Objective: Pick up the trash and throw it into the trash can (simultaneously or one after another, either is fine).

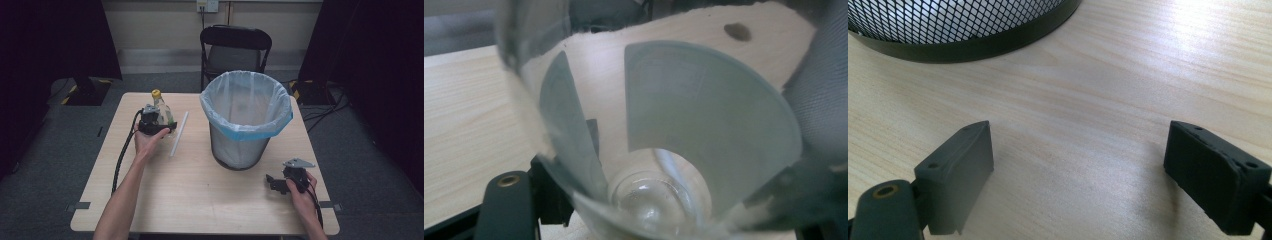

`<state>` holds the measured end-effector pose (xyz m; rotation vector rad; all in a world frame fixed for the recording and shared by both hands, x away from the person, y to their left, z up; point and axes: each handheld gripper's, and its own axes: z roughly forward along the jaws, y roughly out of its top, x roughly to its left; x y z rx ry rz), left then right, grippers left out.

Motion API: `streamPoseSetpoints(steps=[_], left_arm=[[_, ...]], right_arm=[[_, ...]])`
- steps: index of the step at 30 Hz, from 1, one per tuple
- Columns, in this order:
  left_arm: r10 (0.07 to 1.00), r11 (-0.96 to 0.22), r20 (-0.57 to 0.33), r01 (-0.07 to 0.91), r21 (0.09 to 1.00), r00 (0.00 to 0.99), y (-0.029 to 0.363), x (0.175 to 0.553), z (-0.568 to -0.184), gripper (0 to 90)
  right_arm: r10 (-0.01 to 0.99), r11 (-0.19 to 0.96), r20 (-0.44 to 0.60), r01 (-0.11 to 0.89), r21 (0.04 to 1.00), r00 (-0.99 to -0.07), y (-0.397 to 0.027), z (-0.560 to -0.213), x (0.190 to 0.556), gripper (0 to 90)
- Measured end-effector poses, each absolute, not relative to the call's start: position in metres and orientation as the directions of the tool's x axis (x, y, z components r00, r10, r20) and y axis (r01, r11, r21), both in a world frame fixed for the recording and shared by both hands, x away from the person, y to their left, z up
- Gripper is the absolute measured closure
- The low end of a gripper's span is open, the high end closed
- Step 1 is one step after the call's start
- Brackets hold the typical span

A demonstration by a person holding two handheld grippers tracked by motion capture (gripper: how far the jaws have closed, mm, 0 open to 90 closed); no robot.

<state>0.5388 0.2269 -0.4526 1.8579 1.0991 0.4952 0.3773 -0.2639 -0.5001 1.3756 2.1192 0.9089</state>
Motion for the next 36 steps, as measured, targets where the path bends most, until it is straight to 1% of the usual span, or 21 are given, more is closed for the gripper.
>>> streamPoseSetpoints(steps=[5, 8, 16, 22, 27, 30, 32, 36], left_arm=[[0.841, -0.202, -0.096, 0.473, 0.858, 0.532, 0.229, 0.533, -0.442, 27.9], [0.843, -0.174, -0.118, 0.474, 0.863, 0.525, 0.230, 0.529, -0.437, 27.9], [0.835, -0.193, -0.093, 0.447, 0.874, 0.542, 0.225, 0.518, -0.423, 27.9], [0.834, -0.162, -0.110, 0.431, 0.888, 0.540, 0.225, 0.512, -0.409, 27.9], [0.825, -0.189, -0.083, 0.410, 0.892, 0.560, 0.221, 0.506, -0.395, 27.9], [0.812, -0.227, -0.053, 0.398, 0.889, 0.582, 0.219, 0.504, -0.385, 27.9], [0.794, -0.221, -0.069, 0.393, 0.893, 0.604, 0.220, 0.503, -0.378, 27.9], [0.786, -0.237, -0.042, 0.364, 0.901, 0.617, 0.219, 0.498, -0.364, 27.9]], right_arm=[[0.916, 0.285, -0.019, 0.618, 0.733, -0.400, -0.264, -0.500, 0.377, 11.6], [0.917, 0.284, -0.019, 0.618, 0.733, -0.400, -0.264, -0.500, 0.377, 11.6], [0.917, 0.285, -0.019, 0.618, 0.733, -0.399, -0.264, -0.500, 0.377, 11.6], [0.917, 0.285, -0.019, 0.618, 0.733, -0.399, -0.264, -0.500, 0.377, 11.6], [0.917, 0.285, -0.019, 0.618, 0.733, -0.399, -0.264, -0.500, 0.377, 11.6], [0.917, 0.285, -0.020, 0.618, 0.733, -0.399, -0.264, -0.500, 0.377, 11.6], [0.917, 0.285, -0.020, 0.618, 0.733, -0.399, -0.264, -0.500, 0.377, 11.6], [0.917, 0.285, -0.020, 0.618, 0.733, -0.399, -0.264, -0.500, 0.377, 11.6]])
